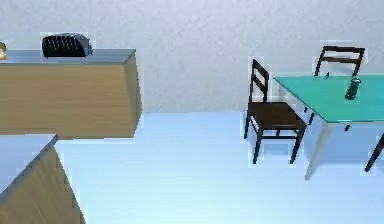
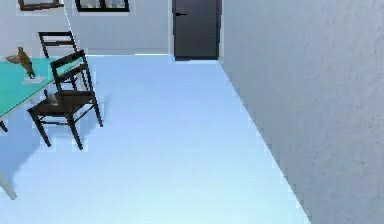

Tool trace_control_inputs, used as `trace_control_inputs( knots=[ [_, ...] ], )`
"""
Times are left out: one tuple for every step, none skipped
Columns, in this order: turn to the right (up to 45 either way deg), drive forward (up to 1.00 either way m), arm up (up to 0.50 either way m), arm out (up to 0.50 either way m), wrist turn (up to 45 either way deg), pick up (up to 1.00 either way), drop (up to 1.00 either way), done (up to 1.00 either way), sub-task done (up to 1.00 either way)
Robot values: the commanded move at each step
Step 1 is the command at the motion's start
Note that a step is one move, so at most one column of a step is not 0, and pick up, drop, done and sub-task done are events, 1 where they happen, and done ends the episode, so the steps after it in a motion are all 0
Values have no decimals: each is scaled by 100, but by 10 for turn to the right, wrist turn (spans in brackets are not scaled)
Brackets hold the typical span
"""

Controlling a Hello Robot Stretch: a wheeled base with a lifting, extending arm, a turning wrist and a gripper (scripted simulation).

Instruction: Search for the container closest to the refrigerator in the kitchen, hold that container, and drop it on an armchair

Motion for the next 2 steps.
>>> trace_control_inputs(
  knots=[
    [0,100,0,0,0,0,0,0,0],
    [-450,0,0,0,0,0,0,0,0]
  ],
)
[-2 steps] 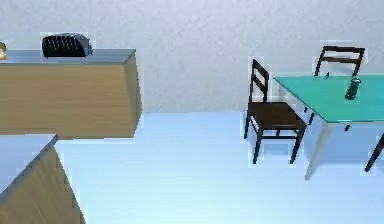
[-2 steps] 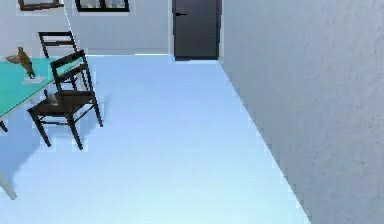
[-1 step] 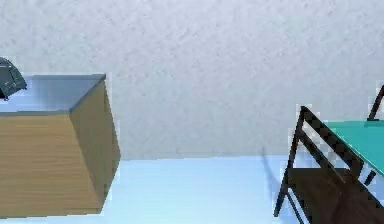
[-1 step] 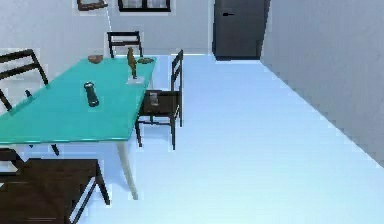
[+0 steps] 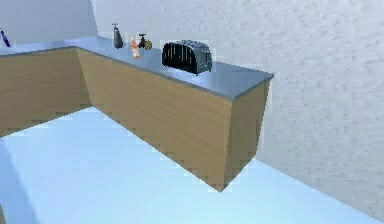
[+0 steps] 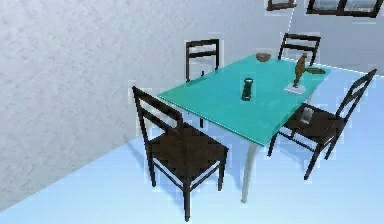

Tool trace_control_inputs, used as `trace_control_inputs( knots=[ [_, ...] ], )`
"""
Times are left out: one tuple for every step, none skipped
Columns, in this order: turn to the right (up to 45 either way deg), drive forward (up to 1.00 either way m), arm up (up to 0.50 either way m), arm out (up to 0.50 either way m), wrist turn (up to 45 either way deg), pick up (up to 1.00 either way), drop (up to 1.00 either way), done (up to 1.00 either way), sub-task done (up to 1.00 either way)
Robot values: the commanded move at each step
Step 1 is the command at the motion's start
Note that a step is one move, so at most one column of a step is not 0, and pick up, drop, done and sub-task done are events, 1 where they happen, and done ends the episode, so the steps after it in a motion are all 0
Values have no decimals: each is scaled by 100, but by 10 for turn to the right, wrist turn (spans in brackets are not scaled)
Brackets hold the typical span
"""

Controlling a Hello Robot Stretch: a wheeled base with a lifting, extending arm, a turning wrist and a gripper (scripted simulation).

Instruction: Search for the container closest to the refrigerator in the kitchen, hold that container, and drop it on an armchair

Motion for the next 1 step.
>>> trace_control_inputs(
  knots=[
    [-90,0,0,0,0,0,0,0,0]
  ],
)
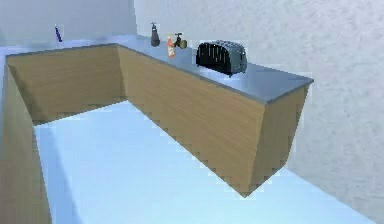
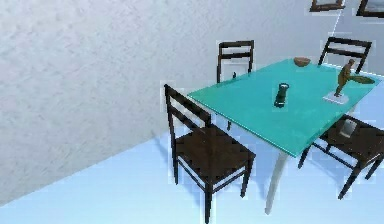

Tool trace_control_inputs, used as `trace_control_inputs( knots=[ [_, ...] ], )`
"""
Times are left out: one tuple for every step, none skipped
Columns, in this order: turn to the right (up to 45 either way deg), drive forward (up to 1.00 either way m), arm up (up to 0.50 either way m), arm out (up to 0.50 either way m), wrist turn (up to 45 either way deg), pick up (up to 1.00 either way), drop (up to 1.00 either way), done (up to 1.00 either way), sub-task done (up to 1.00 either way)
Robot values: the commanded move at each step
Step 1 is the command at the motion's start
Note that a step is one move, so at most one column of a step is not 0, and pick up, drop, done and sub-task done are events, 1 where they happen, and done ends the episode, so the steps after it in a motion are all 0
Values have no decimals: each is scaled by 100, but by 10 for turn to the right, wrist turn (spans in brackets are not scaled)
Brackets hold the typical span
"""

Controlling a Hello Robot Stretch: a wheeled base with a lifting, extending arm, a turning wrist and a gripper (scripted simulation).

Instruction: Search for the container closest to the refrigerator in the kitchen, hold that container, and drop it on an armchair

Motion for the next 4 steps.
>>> trace_control_inputs(
  knots=[
    [0,5,0,0,0,0,0,0,0],
    [60,0,0,0,0,0,0,0,0],
    [0,45,0,0,0,0,0,0,0],
    [-420,0,0,0,0,0,0,0,0]
  ],
)
